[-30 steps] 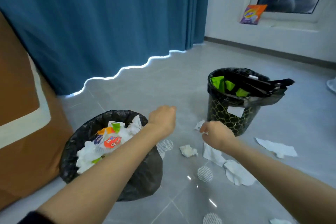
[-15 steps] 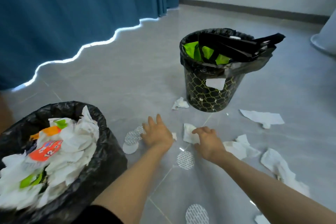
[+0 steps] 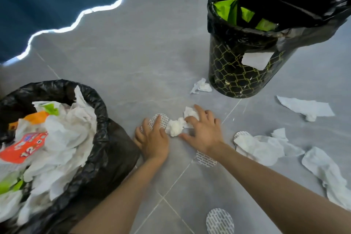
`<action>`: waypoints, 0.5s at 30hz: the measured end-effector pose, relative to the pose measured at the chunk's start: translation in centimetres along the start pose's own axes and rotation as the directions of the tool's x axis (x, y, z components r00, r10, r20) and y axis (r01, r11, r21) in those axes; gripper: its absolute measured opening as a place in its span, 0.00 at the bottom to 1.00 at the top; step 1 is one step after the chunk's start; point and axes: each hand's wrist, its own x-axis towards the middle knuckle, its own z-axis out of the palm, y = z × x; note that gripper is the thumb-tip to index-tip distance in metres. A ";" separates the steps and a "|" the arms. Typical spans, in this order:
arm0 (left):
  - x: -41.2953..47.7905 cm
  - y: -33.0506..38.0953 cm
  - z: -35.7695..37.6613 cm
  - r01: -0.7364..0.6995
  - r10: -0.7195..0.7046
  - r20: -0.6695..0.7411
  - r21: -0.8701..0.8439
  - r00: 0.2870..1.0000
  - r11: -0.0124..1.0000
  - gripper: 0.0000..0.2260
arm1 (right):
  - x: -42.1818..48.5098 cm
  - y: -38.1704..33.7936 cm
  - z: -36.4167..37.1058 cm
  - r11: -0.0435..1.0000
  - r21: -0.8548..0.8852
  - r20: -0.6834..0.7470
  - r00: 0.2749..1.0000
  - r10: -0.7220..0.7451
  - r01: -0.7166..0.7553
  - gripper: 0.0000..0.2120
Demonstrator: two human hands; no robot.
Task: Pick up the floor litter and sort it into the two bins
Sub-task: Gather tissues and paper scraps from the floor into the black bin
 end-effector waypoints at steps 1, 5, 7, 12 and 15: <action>-0.2 -0.1 0.3 -0.032 0.032 -0.006 0.004 0.999 0.999 0.20 | 0.2 -0.1 0.1 1.000 -0.005 -0.014 1.000 -0.018 0.018 0.27; -0.8 0.2 0.7 -0.098 0.097 -0.032 -0.021 0.995 0.995 0.18 | 0.1 -0.2 0.7 0.996 0.018 -0.068 0.994 -0.083 0.084 0.22; -1.3 0.7 0.7 -0.120 0.119 -0.013 -0.057 0.993 0.991 0.17 | -0.5 0.2 1.0 0.995 0.036 -0.054 0.994 -0.092 0.094 0.17; -3.0 1.0 0.9 -0.225 0.228 0.035 -0.072 0.973 0.972 0.17 | -2.3 1.3 0.6 0.989 0.124 0.006 0.997 -0.078 0.077 0.11; -3.4 0.8 0.7 -0.243 0.253 0.096 -0.106 0.963 0.964 0.19 | -3.5 2.0 -0.1 0.986 0.166 0.053 0.999 0.011 -0.019 0.07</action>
